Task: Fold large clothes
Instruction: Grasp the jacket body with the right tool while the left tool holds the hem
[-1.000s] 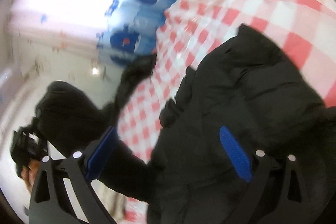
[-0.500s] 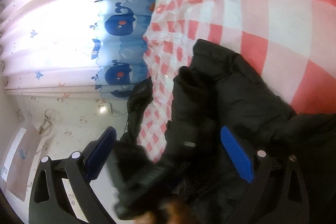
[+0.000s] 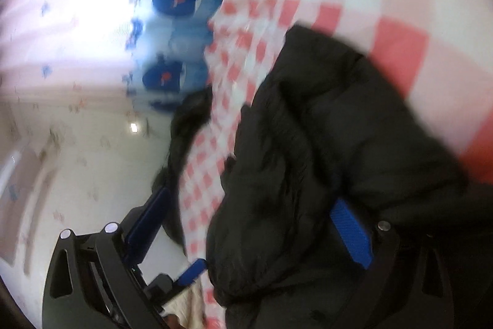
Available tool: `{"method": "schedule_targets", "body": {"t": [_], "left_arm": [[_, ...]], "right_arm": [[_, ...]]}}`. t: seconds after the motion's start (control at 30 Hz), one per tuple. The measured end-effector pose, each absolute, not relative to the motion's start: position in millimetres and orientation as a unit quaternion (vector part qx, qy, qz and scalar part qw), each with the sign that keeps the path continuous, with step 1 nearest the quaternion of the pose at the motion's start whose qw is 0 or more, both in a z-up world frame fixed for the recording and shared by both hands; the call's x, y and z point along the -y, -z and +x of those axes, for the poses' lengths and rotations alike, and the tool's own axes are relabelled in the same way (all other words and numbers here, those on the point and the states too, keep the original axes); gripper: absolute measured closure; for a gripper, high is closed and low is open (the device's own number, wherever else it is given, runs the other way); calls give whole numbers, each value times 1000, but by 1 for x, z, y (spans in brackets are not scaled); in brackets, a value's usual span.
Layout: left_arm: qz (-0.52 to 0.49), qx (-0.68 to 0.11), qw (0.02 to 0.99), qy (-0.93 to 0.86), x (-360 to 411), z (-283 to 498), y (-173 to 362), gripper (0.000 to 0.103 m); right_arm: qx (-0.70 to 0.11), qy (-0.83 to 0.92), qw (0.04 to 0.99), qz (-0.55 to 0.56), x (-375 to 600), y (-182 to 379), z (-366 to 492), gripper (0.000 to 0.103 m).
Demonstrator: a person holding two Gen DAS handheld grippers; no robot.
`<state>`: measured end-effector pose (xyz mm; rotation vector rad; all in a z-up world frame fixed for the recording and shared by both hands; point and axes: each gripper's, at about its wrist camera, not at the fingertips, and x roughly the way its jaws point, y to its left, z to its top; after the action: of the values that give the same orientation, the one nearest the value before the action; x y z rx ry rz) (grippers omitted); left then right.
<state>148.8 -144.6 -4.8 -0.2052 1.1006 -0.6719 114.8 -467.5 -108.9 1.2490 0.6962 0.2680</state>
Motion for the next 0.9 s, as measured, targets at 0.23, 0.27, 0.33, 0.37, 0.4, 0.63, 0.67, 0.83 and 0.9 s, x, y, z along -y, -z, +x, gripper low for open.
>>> {"method": "schedule_targets", "body": {"t": [0.23, 0.27, 0.33, 0.37, 0.4, 0.63, 0.67, 0.83, 0.9], "left_arm": [[-144, -495, 826, 228, 40, 145, 21, 26], [-157, -487, 833, 213, 24, 146, 21, 26], [-179, -471, 841, 196, 3, 148, 19, 26], [-189, -462, 845, 191, -5, 147, 17, 26], [-197, -452, 850, 187, -13, 147, 16, 25], [-160, -503, 836, 151, -14, 160, 69, 20], [-150, -511, 834, 146, -9, 163, 78, 20], [-148, -510, 834, 150, -1, 160, 80, 20], [-148, -480, 850, 158, -5, 153, 59, 20]], "right_arm": [[-314, -119, 801, 496, 452, 101, 119, 86], [-310, -118, 806, 490, 452, 99, 119, 90], [-293, -116, 828, 464, 451, 87, 114, 93], [-271, -112, 844, 450, 451, 74, 109, 94], [-252, -110, 854, 442, 451, 64, 104, 94], [-274, -25, 854, 441, 480, 77, 93, 95], [-302, -14, 841, 449, 483, 94, 98, 94], [-317, 24, 800, 509, 503, 124, 85, 86], [-282, 67, 832, 473, 506, 97, 71, 75]]}}
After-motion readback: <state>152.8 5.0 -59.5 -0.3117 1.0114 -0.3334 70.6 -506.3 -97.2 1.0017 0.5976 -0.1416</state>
